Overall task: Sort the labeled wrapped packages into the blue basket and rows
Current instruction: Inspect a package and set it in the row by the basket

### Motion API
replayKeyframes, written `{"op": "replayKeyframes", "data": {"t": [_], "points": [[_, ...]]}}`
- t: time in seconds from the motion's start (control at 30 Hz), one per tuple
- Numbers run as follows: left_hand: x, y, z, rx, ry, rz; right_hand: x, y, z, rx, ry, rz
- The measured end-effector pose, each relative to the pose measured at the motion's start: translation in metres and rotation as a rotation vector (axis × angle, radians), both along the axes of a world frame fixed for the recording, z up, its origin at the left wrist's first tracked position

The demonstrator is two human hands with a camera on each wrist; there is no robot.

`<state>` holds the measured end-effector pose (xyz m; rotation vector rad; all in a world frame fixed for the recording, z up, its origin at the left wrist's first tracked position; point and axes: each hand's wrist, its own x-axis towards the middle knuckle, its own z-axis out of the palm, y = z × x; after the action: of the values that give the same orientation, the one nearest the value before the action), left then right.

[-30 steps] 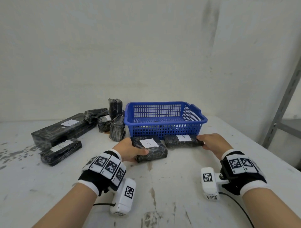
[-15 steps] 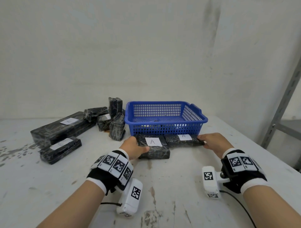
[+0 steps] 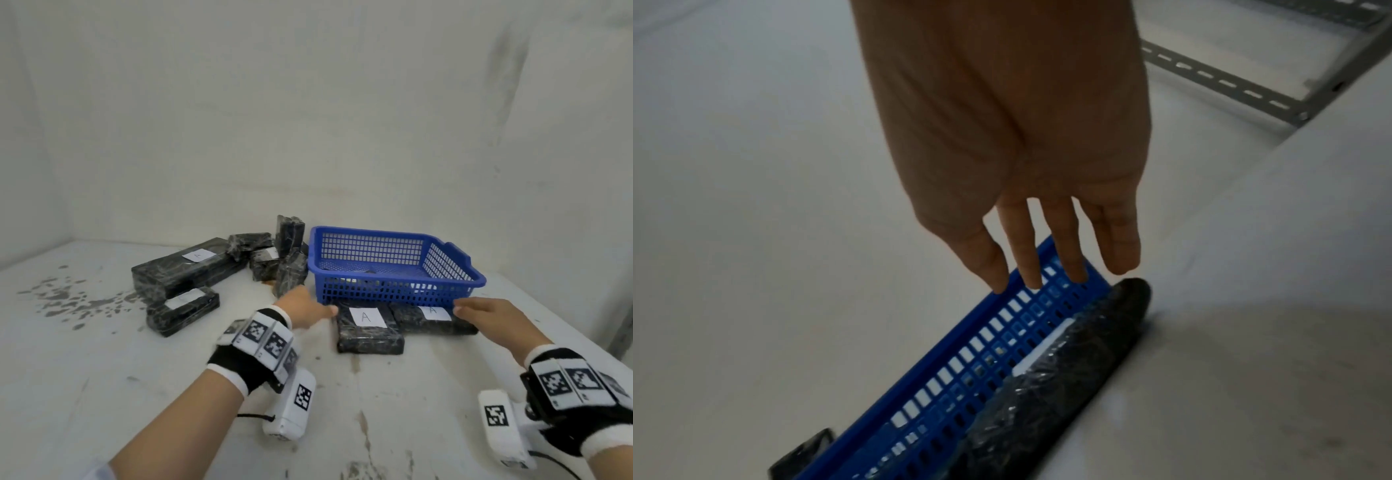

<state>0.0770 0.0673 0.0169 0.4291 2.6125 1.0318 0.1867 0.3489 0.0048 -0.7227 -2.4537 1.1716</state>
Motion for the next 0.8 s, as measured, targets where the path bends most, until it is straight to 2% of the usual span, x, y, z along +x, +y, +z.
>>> {"op": "replayKeyframes", "data": {"t": [0.1,0.17,0.23,0.33,0.47,0.7,0.8], "points": [[-0.026,-0.042,0.007,0.086,0.065,0.192,-0.004,-0.02,0.009,-0.018,0.161,0.009],[-0.042,-0.072,0.011,0.053,0.126,0.32,-0.01,-0.038,0.014,-0.064,0.266,0.016],[-0.055,-0.104,0.01,-0.147,0.143,0.43,-0.02,-0.06,0.016,-0.108,0.327,0.046],[-0.072,-0.142,0.002,-0.411,0.068,0.525,-0.035,-0.094,0.016,-0.175,0.361,0.1],[-0.091,-0.176,-0.016,-0.46,-0.018,0.483,-0.049,-0.13,0.015,-0.206,0.343,0.18],[-0.083,-0.195,-0.022,-0.348,0.025,0.397,-0.059,-0.168,0.013,-0.241,0.287,0.276],[-0.072,-0.192,-0.016,-0.099,0.01,0.367,-0.06,-0.175,0.013,-0.254,0.282,0.313]]}}
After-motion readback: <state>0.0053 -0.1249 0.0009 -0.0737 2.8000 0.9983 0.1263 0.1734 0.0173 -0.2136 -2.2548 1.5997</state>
